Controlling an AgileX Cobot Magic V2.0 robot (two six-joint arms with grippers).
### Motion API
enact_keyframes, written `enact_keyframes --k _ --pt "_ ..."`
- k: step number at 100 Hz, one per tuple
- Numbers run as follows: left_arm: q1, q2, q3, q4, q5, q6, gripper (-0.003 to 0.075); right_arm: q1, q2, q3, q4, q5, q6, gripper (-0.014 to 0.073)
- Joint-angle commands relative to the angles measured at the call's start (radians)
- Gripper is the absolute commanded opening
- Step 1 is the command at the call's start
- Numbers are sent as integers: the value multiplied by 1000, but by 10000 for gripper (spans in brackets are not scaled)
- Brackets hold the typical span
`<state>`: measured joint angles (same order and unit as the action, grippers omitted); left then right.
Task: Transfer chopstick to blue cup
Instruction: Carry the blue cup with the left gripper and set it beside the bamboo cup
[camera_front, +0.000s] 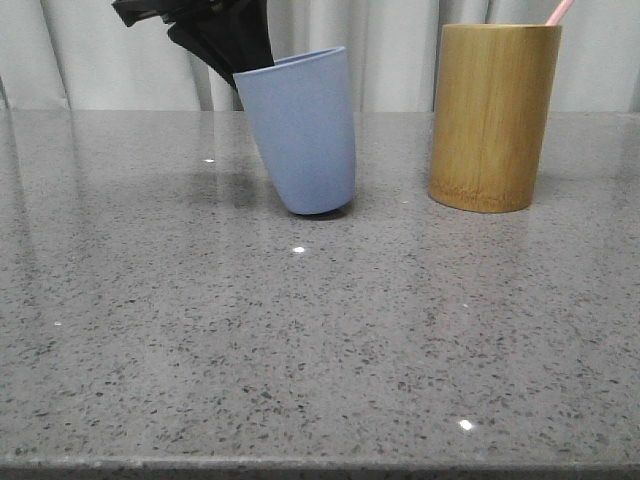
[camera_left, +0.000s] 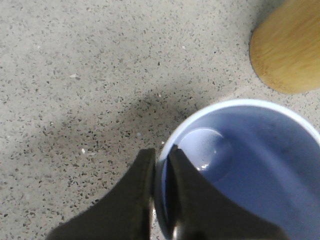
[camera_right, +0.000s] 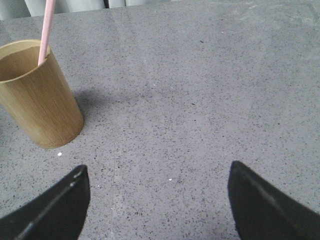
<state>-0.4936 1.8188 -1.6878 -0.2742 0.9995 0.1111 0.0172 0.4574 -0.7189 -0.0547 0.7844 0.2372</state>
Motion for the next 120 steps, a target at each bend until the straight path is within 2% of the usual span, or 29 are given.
enact_keyframes --k 1,24,33,45,69,76,120 --pt "-10 -36 -28 -13 -29 -2 -19 2 18 -32 -5 -77 -1 573" --pt "-10 -36 -32 -13 -29 -2 -13 2 18 -32 -6 -89 -1 573" --pt "-10 -36 -46 -21 -27 -2 29 2 18 -32 -6 -94 -1 573" --pt "-10 -36 -77 -41 -11 -2 132 2 18 -32 -6 -101 -1 573" --pt "-10 -36 -124 -58 44 -2 442 2 18 -32 -9 -119 -1 573" --pt "-10 -36 -139 -59 63 -2 494 2 18 -32 -16 -125 -1 573" --pt "44 -160 -149 -31 53 5 496 2 18 -32 -32 -125 -1 573"
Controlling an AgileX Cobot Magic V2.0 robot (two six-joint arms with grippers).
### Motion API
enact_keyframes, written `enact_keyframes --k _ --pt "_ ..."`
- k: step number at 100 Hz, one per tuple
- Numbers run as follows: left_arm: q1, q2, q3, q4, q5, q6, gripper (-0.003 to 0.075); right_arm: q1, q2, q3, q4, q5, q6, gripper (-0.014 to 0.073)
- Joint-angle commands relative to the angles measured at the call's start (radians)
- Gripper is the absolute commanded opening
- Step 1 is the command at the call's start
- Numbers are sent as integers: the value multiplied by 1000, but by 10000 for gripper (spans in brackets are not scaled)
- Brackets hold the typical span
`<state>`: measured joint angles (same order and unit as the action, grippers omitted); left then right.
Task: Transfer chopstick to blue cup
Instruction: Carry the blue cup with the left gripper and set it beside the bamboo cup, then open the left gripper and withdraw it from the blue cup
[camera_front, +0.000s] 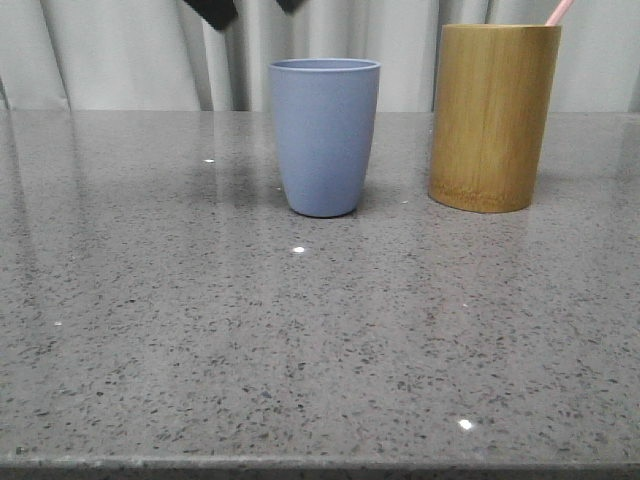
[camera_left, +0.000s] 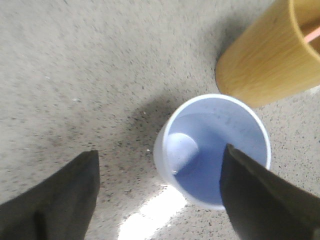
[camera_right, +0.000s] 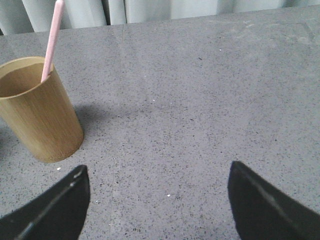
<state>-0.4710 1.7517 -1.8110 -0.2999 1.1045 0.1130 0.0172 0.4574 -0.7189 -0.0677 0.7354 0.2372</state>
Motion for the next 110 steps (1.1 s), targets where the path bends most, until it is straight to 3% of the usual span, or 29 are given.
enact_keyframes --k 1,21,71,92,110 --pt "25 -101 -21 0 -54 3 495 2 18 -32 -19 -76 -1 573" --pt "114 -247 107 7 -124 3 495 2 18 -32 -20 -76 -1 573" --pt "279 -862 792 13 -380 3 495 2 18 -32 -20 -76 -1 573" --pt "303 -1050 947 13 -402 3 495 2 18 -32 1 -72 -1 572" --pt "305 -1094 1005 13 -402 3 495 2 18 -32 88 -101 -24 572"
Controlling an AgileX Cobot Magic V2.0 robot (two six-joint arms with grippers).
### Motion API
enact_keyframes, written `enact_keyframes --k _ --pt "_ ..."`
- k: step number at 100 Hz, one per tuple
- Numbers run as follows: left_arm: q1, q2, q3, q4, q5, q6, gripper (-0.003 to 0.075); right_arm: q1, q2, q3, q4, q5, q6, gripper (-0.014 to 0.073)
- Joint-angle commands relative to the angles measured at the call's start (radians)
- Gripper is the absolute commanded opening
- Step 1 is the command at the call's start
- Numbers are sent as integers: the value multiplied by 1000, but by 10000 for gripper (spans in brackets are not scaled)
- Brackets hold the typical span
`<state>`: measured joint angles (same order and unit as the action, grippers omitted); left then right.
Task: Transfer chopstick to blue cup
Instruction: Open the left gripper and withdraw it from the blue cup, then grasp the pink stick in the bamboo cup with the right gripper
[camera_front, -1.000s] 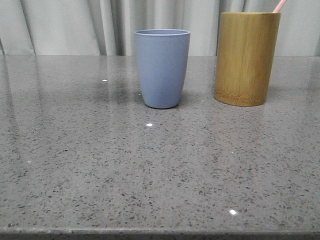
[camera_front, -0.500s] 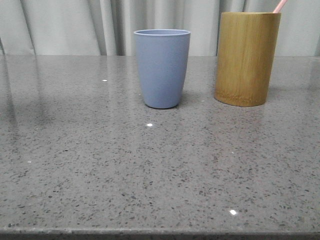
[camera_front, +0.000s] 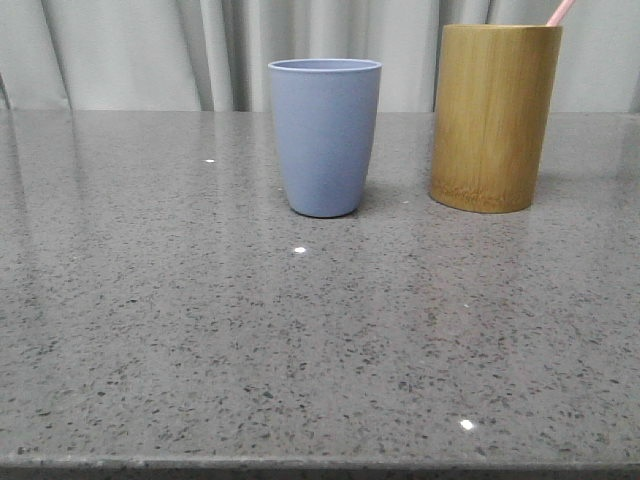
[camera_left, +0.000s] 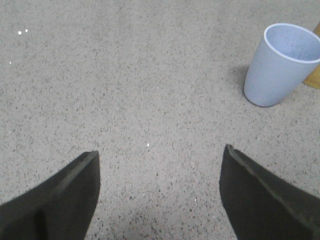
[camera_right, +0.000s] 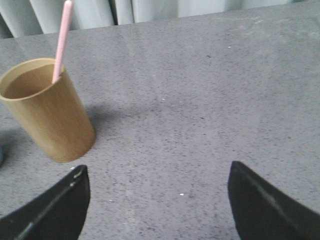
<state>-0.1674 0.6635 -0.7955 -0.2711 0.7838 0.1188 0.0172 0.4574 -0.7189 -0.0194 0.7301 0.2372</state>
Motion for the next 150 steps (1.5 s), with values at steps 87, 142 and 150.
enact_keyframes --k 87,142,150 --pt "1 -6 -11 -16 -82 -3 495 167 530 -67 266 -775 -148 572" --pt "1 -6 -11 -16 -84 -3 495 192 747 -184 266 -877 -108 556" --pt "1 -6 -11 -16 -84 -3 495 194 747 -184 266 -882 -106 496"
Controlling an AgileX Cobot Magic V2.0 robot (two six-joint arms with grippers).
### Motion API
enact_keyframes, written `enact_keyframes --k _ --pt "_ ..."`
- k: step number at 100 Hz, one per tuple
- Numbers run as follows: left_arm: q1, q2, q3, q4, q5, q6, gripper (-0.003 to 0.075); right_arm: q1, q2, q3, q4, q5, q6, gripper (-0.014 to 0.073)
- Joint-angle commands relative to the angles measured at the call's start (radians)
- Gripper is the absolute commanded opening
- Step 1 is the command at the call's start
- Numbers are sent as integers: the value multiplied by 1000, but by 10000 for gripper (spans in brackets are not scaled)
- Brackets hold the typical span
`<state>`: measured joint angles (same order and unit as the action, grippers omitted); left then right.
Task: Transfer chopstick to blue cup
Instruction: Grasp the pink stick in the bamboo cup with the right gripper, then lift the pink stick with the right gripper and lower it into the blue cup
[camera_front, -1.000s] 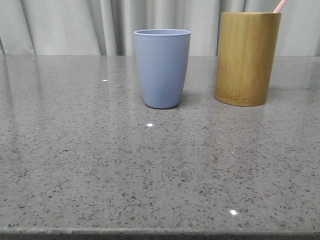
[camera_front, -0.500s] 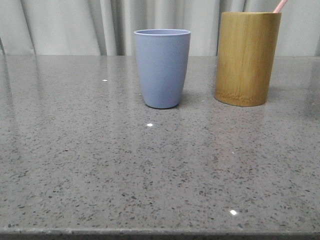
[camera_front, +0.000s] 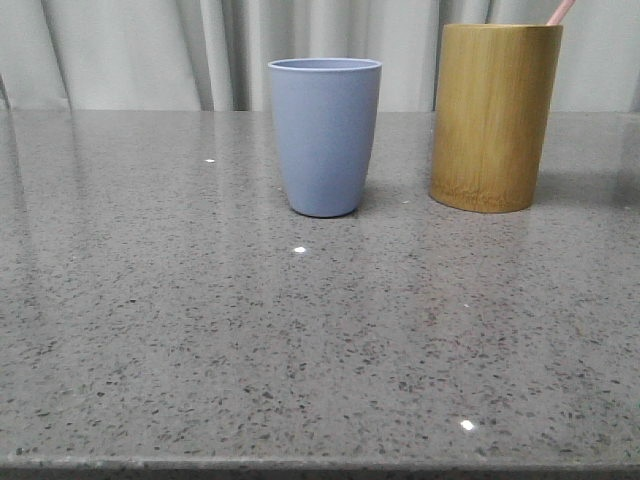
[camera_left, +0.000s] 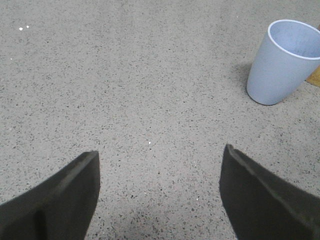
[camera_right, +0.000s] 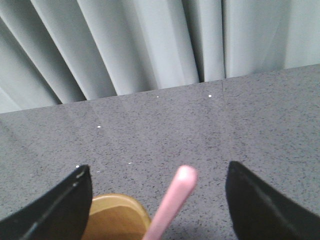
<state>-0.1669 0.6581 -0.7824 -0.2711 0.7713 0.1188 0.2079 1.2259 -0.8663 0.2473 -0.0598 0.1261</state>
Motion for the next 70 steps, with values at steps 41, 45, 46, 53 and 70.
enact_keyframes --k 41,45,46,53,70 --pt "1 -1 -24 -16 -71 -3 495 4 -21 -37 0 -107 12 19" --pt "1 -1 -24 -16 -71 -3 495 4 -21 -37 0 -118 12 -22" --pt "1 -1 -24 -16 -71 -3 495 4 -21 -37 0 -120 12 -34" --pt "1 -1 -24 -16 -71 -3 495 4 -25 -45 0 -131 12 -69" --pt "1 -1 -24 -16 -71 -3 495 4 -43 -112 0 -100 12 -64"
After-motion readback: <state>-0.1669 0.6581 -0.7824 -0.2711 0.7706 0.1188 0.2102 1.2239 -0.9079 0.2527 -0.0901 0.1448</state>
